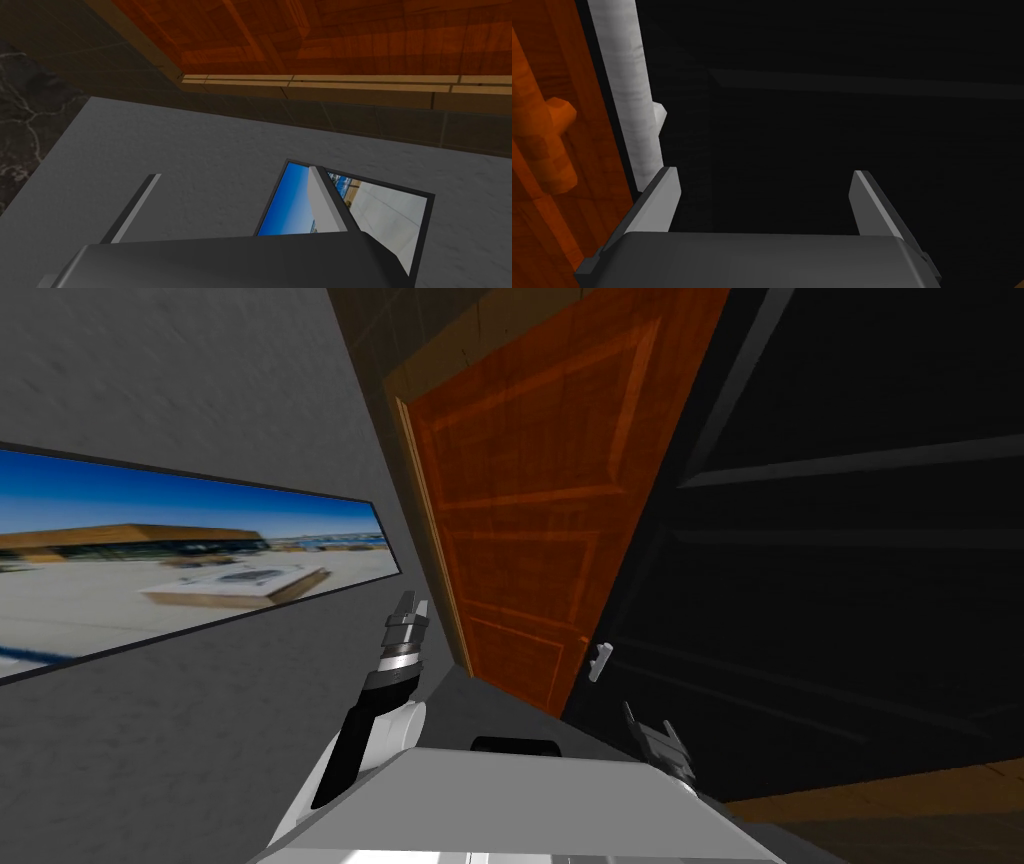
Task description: Pull the door open
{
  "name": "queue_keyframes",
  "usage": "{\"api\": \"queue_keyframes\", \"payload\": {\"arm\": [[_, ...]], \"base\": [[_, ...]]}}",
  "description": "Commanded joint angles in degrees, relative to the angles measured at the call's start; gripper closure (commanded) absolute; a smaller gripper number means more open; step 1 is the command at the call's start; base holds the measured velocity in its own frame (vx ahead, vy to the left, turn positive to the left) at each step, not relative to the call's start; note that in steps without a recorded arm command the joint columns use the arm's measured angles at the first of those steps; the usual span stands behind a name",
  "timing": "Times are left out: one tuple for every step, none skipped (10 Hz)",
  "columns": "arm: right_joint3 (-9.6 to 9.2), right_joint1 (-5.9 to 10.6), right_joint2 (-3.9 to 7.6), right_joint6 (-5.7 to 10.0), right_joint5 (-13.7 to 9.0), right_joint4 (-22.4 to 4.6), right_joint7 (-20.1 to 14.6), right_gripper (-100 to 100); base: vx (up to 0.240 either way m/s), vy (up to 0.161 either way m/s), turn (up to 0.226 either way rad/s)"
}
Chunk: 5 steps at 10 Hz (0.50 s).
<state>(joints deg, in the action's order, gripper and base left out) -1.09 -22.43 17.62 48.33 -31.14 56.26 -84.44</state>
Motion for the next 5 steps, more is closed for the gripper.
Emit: {"api": "queue_keyframes", "payload": {"arm": [[-0.76, 1.45, -0.65, 0.23, 0.4, 0.4, 0.0, -100], [-1.14, 2.21, -0.90, 0.22, 0.6, 0.8, 0.0, -100], [-1.51, 2.97, -1.15, 0.22, 0.8, 1.2, 0.0, -100], [-1.89, 3.73, -1.40, 0.21, 0.9, 1.6, 0.0, -100], [-1.60, 3.18, -1.16, 0.12, 0.8, 1.6, 0.0, -100]], "base": [[0.208, -0.025, 0.134], [0.173, -0.009, 0.079], [0.189, 0.009, 0.097], [0.194, -0.015, 0.132], [0.085, -0.015, 0.035]]}}
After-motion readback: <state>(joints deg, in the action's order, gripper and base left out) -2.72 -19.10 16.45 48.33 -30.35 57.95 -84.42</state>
